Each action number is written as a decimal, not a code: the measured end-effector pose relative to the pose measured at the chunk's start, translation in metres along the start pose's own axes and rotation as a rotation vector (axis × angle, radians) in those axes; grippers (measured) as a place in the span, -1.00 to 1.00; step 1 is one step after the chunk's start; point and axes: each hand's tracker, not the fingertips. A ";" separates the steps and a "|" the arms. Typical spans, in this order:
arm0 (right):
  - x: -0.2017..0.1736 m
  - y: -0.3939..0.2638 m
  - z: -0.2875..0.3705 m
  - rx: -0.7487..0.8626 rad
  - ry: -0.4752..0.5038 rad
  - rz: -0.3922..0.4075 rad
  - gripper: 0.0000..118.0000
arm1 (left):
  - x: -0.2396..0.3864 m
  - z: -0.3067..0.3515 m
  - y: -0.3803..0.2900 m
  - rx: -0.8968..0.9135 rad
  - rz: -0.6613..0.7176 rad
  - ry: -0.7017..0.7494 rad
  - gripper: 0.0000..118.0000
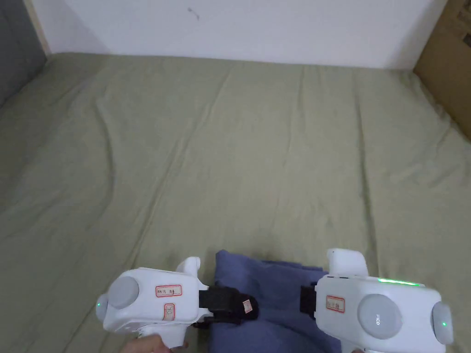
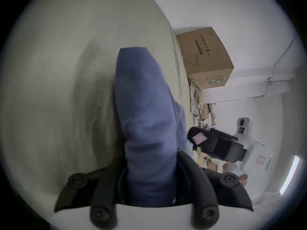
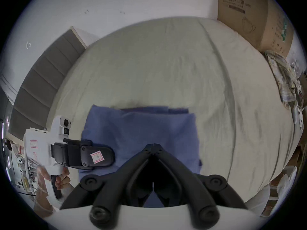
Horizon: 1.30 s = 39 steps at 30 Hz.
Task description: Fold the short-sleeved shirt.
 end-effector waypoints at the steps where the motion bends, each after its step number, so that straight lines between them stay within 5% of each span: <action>1: -0.002 0.001 0.009 0.043 0.014 0.000 -1.00 | 0.003 0.007 0.002 0.006 -0.024 0.027 -0.55; 15: -0.050 0.008 0.124 0.709 -0.041 0.118 -1.00 | -0.023 0.204 0.029 0.115 -0.145 0.663 -0.55; 22: -0.063 -0.004 0.126 0.818 -0.058 0.129 -0.99 | -0.061 0.267 0.045 0.086 -0.190 1.033 -0.54; 26: -0.063 -0.003 0.113 0.798 -0.037 0.136 -0.99 | -0.087 0.289 0.053 0.088 -0.187 1.117 -0.53; 27: -0.065 -0.003 0.109 0.790 -0.055 0.137 -0.99 | -0.086 0.291 0.049 0.089 -0.208 1.153 -0.48; 30: -0.064 -0.001 0.100 0.774 -0.083 0.150 -0.99 | -0.089 0.289 0.045 0.052 -0.315 1.343 0.23; 33: -0.064 0.001 0.092 0.759 -0.091 0.158 -0.99 | -0.090 0.293 0.039 0.057 -0.343 1.452 0.66; 39: -0.062 0.000 0.086 0.736 -0.084 0.156 -0.99 | -0.072 0.311 0.035 0.244 -0.173 1.306 0.74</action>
